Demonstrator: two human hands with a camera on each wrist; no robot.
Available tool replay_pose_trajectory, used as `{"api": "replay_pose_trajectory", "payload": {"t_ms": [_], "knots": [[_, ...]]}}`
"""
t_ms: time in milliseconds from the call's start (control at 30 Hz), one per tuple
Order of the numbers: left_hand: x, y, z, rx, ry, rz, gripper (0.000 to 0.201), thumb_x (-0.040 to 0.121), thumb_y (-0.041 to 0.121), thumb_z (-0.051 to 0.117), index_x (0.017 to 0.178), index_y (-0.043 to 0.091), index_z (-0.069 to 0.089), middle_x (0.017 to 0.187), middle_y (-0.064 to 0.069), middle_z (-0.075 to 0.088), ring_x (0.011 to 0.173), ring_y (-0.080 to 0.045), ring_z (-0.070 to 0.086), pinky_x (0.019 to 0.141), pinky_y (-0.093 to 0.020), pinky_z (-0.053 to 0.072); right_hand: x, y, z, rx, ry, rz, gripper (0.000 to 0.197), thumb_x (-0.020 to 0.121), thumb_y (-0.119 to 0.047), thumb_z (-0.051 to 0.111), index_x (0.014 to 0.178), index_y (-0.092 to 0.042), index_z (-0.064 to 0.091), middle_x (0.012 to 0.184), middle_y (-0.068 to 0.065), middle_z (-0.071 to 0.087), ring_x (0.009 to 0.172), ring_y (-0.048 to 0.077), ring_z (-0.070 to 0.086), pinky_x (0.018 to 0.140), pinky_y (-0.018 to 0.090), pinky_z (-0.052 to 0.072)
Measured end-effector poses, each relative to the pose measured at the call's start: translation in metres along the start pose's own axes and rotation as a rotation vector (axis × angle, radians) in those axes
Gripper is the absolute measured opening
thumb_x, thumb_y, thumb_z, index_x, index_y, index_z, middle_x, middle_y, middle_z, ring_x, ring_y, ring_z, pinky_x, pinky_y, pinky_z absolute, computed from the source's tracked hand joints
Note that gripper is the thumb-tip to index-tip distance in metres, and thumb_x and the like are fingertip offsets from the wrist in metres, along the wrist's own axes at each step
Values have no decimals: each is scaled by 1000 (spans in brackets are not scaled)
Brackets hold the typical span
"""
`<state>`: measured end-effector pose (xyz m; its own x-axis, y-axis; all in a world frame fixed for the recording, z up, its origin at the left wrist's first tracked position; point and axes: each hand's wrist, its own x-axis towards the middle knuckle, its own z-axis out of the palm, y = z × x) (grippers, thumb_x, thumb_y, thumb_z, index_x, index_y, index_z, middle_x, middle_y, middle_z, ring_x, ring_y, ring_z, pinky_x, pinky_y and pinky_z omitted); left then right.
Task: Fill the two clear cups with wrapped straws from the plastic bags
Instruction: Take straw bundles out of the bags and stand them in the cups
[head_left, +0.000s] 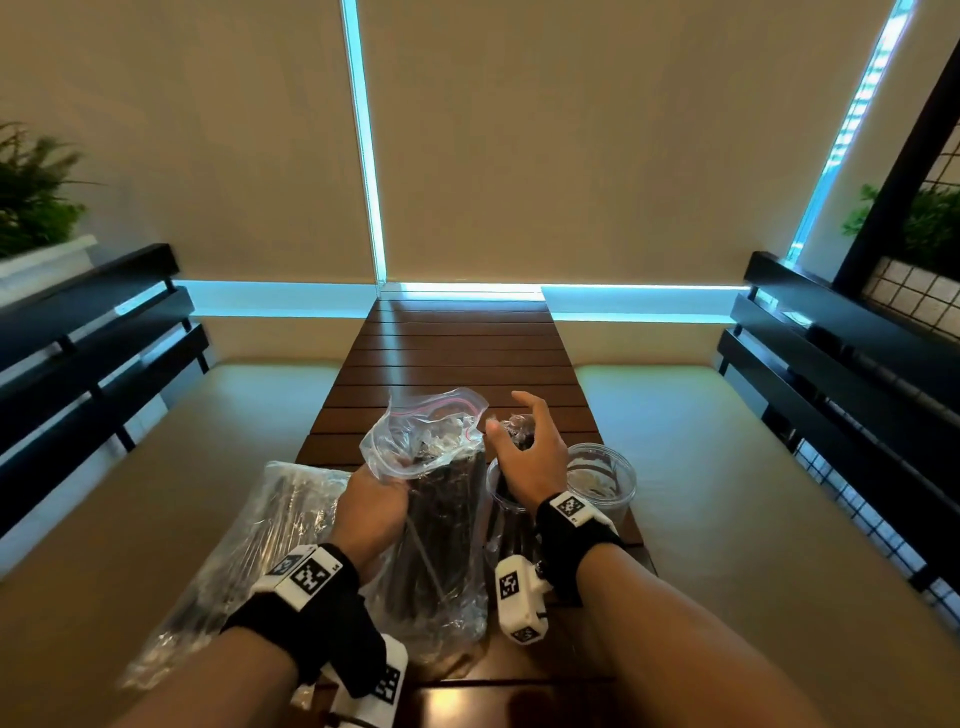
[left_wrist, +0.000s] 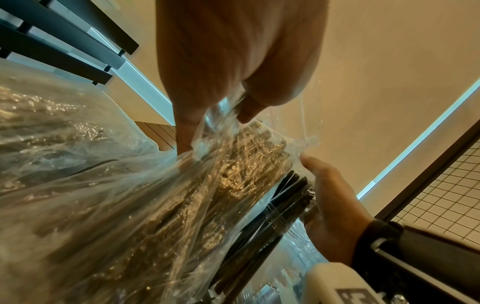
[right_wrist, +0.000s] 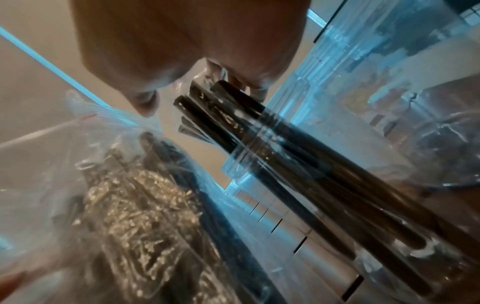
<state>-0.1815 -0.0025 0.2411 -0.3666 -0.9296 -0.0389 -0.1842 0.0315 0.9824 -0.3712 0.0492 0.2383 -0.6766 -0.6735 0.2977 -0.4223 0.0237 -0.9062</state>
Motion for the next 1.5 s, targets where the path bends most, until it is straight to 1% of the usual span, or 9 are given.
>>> {"api": "replay_pose_trajectory", "payload": {"t_ms": [133, 233, 400, 633, 867, 967, 1133, 1267, 1500], "knots": [[4, -5, 0, 16, -12, -4, 26, 84, 36, 73, 110, 38, 72, 106, 13, 76, 104, -17, 70, 100, -50, 52, -2, 4, 5, -123, -71, -45, 4, 93, -35, 62, 93, -32, 64, 99, -4, 60, 83, 6, 56, 74, 28, 46], [4, -7, 0, 25, -14, -9, 26, 83, 41, 73, 109, 39, 72, 105, 14, 76, 103, -18, 70, 99, -50, 53, 0, 2, 8, -103, -34, -70, 15, 92, -45, 63, 89, -31, 57, 98, -6, 59, 84, 4, 56, 66, 21, 44], [3, -5, -1, -30, -8, -8, 23, 87, 28, 76, 110, 31, 73, 105, 11, 77, 103, -18, 70, 99, -48, 53, 4, -4, 20, -67, -94, -68, 16, 98, -25, 54, 91, -19, 67, 95, 1, 65, 86, 13, 59, 73, 27, 44], [5, -7, -8, -97, -8, -35, 22, 91, 28, 71, 113, 30, 72, 107, 8, 77, 105, -21, 70, 99, -49, 53, 1, -4, 20, -27, -132, 47, 25, 101, -28, 48, 97, -17, 69, 99, -1, 69, 93, 16, 61, 74, 26, 40], [5, -12, -13, -67, -2, -50, 24, 96, 24, 64, 117, 33, 70, 108, 9, 76, 107, -21, 69, 98, -51, 54, 2, -47, 13, 18, 166, -314, 8, 90, -15, 62, 94, -18, 67, 96, -4, 65, 89, 12, 61, 78, 23, 48], [-1, -8, -13, -56, 13, 0, 25, 94, 23, 66, 116, 34, 70, 108, 11, 76, 106, -18, 70, 98, -50, 53, 2, -77, 12, -104, -99, -502, 12, 89, -4, 62, 93, -12, 70, 90, -1, 70, 81, 11, 63, 77, 16, 51], [-22, 3, -13, -23, 4, 72, 15, 92, 17, 66, 102, 25, 73, 92, 8, 77, 92, -15, 71, 86, -41, 57, 2, -91, 27, -541, -641, -475, 14, 89, -14, 67, 101, -15, 75, 98, 2, 74, 88, 15, 67, 88, 32, 56], [-27, 4, -14, 45, -21, 56, 22, 83, 21, 69, 103, 30, 73, 94, 11, 77, 94, -14, 71, 90, -45, 56, -4, -95, 34, -848, -778, -476, 20, 83, -32, 69, 95, -17, 74, 93, 3, 71, 86, 22, 66, 80, 40, 58], [-30, -3, -12, 62, -10, 83, 18, 105, 35, 49, 103, 32, 67, 99, 6, 75, 95, -16, 71, 91, -53, 57, -8, -100, 40, -1089, -876, -465, 29, 85, -30, 72, 107, -12, 70, 101, 8, 70, 92, 26, 67, 82, 37, 59]]}}
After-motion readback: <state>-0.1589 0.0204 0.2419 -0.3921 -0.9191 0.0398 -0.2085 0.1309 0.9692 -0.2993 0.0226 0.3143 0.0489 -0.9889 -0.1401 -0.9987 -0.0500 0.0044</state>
